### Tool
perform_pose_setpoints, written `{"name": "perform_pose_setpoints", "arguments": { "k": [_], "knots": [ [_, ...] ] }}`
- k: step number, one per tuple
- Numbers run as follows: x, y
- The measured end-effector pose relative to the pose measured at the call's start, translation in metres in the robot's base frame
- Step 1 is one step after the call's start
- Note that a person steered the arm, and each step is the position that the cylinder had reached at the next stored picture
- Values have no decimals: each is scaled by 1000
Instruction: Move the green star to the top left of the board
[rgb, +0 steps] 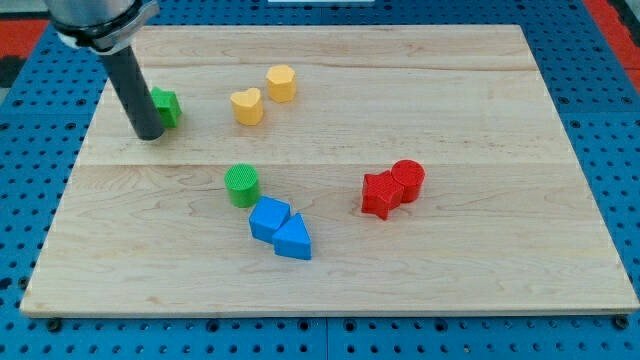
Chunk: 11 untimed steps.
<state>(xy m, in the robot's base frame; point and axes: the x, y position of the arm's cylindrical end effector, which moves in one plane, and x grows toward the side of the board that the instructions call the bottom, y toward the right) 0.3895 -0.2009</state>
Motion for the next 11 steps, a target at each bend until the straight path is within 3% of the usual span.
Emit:
{"name": "perform_pose_setpoints", "arguments": {
  "k": [3,4,6,7,8,10,11],
  "knots": [
    [-34,-42],
    [-54,-34],
    [-33,2],
    [-47,27],
    [-78,31],
    [-91,-7],
    [-104,17]
  ]
}}
